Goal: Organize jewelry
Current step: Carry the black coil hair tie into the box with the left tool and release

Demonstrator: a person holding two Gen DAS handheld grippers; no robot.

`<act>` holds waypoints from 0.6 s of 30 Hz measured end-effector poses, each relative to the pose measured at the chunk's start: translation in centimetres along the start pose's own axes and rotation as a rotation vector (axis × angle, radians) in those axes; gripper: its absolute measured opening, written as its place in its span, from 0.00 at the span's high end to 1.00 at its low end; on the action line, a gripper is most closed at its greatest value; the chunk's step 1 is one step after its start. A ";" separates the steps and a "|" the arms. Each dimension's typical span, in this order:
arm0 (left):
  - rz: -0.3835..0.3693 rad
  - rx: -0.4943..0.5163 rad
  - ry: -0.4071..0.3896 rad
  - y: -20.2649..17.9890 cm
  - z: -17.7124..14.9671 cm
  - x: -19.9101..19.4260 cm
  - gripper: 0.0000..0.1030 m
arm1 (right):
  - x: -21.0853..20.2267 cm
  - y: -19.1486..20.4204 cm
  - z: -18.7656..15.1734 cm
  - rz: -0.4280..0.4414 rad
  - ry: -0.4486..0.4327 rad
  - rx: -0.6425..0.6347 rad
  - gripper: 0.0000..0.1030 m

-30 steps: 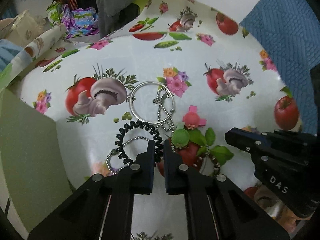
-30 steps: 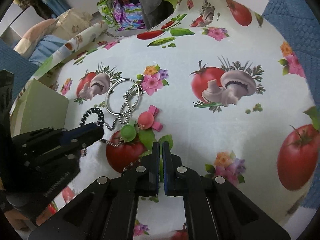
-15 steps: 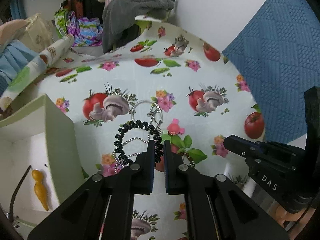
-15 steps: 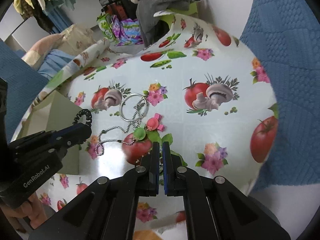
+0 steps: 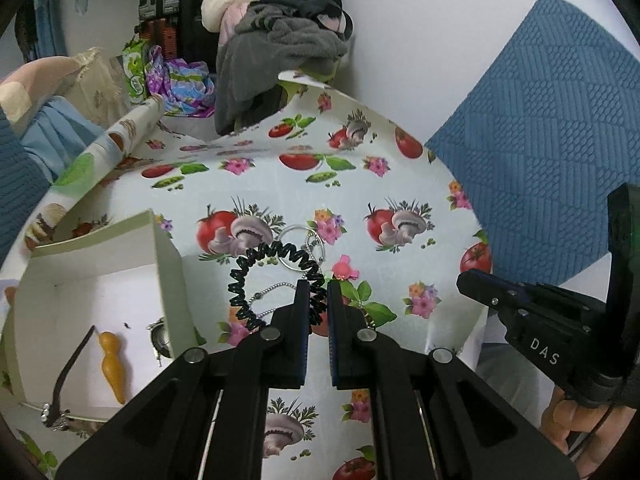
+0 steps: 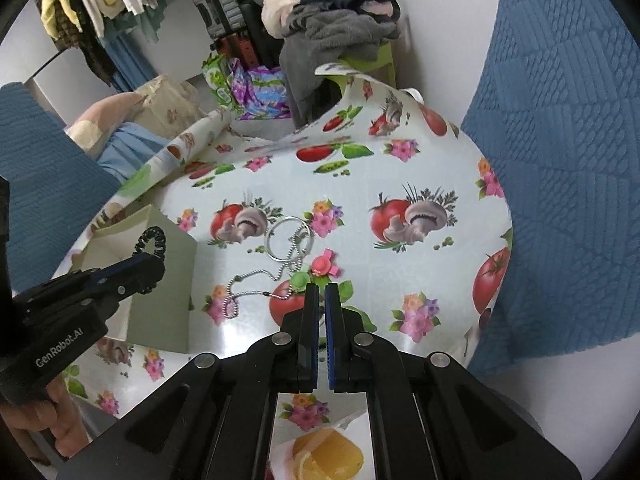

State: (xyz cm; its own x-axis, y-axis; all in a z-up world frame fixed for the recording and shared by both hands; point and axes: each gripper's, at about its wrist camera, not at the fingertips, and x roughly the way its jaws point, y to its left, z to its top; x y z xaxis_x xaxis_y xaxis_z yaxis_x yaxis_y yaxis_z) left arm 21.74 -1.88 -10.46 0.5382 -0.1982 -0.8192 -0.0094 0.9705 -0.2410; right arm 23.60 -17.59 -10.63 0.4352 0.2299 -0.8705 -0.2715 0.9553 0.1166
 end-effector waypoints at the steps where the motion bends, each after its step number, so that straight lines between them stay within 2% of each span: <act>1: 0.001 -0.002 -0.005 0.1 0.1 -0.4 0.93 | -0.3 0.3 0.1 0.001 -0.005 -0.004 0.99; 18: 0.085 -0.013 -0.118 3.6 2.6 -7.7 0.93 | -5.6 5.9 3.7 0.016 -0.133 -0.075 0.99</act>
State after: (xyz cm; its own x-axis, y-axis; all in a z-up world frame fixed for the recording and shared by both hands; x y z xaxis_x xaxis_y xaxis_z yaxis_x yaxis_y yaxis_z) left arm 19.75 3.44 -3.69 0.6304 -0.0969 -0.7702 -0.0700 0.9810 -0.1807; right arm 22.72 -12.53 -3.32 0.5390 0.2724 -0.7971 -0.3409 0.9359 0.0893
